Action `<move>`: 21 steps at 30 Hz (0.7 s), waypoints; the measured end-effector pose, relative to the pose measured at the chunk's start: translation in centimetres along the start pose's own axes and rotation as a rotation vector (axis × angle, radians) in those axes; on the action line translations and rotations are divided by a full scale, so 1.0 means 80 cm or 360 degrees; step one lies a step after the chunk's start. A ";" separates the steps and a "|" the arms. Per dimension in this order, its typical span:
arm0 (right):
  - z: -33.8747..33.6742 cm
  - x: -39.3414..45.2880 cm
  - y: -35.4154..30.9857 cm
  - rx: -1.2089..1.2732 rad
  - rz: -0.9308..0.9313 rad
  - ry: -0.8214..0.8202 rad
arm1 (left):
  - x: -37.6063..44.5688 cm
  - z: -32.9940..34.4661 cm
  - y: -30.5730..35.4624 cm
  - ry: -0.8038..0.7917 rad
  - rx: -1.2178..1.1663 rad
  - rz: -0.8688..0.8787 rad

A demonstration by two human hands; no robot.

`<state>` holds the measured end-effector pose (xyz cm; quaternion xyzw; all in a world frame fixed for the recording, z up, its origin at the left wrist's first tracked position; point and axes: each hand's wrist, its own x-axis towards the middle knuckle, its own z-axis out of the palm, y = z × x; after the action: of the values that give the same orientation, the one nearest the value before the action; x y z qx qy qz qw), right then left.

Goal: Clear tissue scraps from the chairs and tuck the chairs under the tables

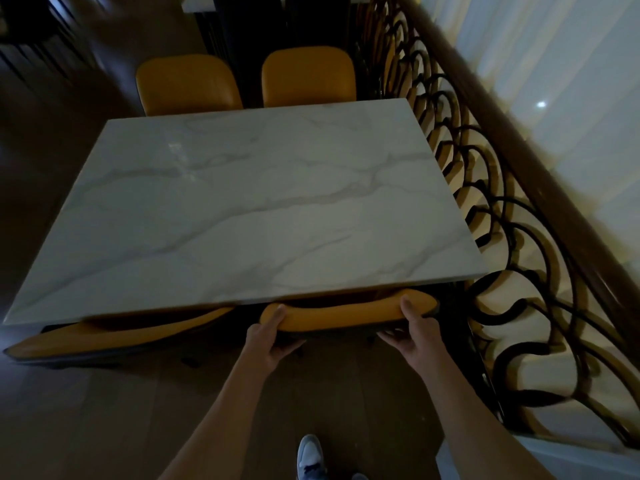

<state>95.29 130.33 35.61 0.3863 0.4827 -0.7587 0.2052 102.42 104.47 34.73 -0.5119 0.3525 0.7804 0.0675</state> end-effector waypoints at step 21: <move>0.003 -0.018 -0.029 -0.0633 -0.0496 0.0270 | -0.026 0.012 0.030 0.0356 0.0964 0.0527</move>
<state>94.52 131.10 38.12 0.3216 0.6914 -0.6364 0.1166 101.56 103.79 37.83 -0.4870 0.6510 0.5801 0.0496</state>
